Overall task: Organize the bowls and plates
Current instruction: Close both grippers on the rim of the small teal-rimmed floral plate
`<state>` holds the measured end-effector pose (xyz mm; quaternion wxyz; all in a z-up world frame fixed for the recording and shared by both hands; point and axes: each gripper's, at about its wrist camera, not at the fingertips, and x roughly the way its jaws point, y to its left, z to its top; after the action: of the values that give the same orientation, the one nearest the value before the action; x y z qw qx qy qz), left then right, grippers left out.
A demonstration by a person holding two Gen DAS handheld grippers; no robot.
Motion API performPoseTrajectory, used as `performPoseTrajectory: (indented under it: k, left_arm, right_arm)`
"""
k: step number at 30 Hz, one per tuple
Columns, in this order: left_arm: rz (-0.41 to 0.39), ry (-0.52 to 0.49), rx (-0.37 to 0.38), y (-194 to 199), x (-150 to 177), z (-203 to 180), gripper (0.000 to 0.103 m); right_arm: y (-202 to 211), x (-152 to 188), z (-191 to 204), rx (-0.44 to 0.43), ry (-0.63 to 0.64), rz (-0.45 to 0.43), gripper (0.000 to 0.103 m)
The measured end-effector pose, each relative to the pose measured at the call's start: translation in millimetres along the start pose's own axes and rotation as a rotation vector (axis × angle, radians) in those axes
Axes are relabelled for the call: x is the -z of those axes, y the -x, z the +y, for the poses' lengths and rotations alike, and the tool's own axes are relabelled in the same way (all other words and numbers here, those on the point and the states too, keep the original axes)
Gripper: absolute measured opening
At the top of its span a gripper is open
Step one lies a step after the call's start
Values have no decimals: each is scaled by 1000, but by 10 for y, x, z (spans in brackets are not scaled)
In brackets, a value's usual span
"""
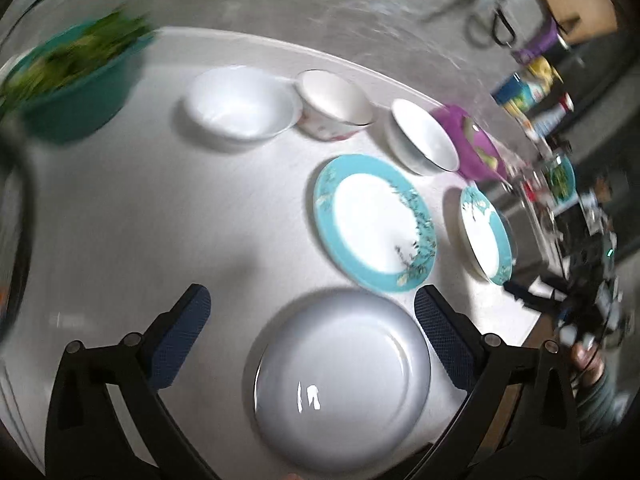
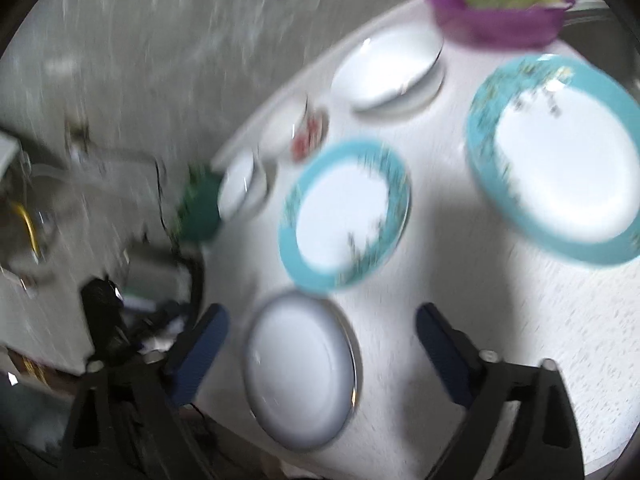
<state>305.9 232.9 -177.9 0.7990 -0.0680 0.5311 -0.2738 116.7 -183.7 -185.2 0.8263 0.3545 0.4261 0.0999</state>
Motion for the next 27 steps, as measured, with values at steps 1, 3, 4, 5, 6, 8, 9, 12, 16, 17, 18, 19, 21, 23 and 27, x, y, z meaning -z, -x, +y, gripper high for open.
performPoseTrajectory:
  k: [1, 3, 4, 5, 6, 8, 9, 12, 16, 17, 18, 19, 21, 23, 27]
  left_arm:
    - [5, -22, -13, -76, -80, -43, 103]
    - [33, -47, -10, -255, -243, -131, 103]
    - [43, -57, -17, -345, -308, -172, 103]
    - [66, -66, -30, -494, -408, -210, 103]
    - [89, -68, -35, -614, -471, -204, 103]
    - [144, -62, -61, -869, -568, -185, 103]
    - [148, -61, -78, -934, -567, -194, 102]
    - [155, -42, -105, -1106, -642, -188, 102]
    - [167, -18, -112, -1297, -714, -139, 102]
    - [176, -14, -114, -1358, -718, -108, 102]
    - [180, -13, -114, -1396, -726, -113, 102]
    - [179, -19, -112, -1431, -734, -127, 102]
    - [181, -41, -111, -1457, -726, -175, 102]
    - [188, -56, -115, -1514, -730, -214, 102]
    - [201, -82, -126, -1585, -722, -247, 100]
  right_arm:
    - [43, -47, -2, -4, -9, -30, 103]
    - [30, -169, -66, -29, -18, -44, 103]
    - [-14, -210, -92, -31, -27, -40, 103]
    - [-88, -265, -153, -40, -40, -31, 103]
    - [-146, -307, -204, -51, -53, -22, 103]
    - [-328, -402, -291, -71, -78, -3, 102]
    - [-402, -446, -327, -78, -81, 6, 99]
    - [-611, -628, -413, -76, -65, 47, 92]
    - [-766, -764, -479, -70, -71, 79, 80]
    - [-804, -798, -481, -73, -64, 93, 77]
    - [-827, -815, -469, -70, -57, 104, 76]
    - [-849, -828, -453, -57, -48, 116, 76]
    - [-893, -841, -392, -22, -12, 134, 76]
    - [-942, -828, -365, -5, -5, 153, 76]
    - [-1022, -814, -307, 68, 12, 166, 74]
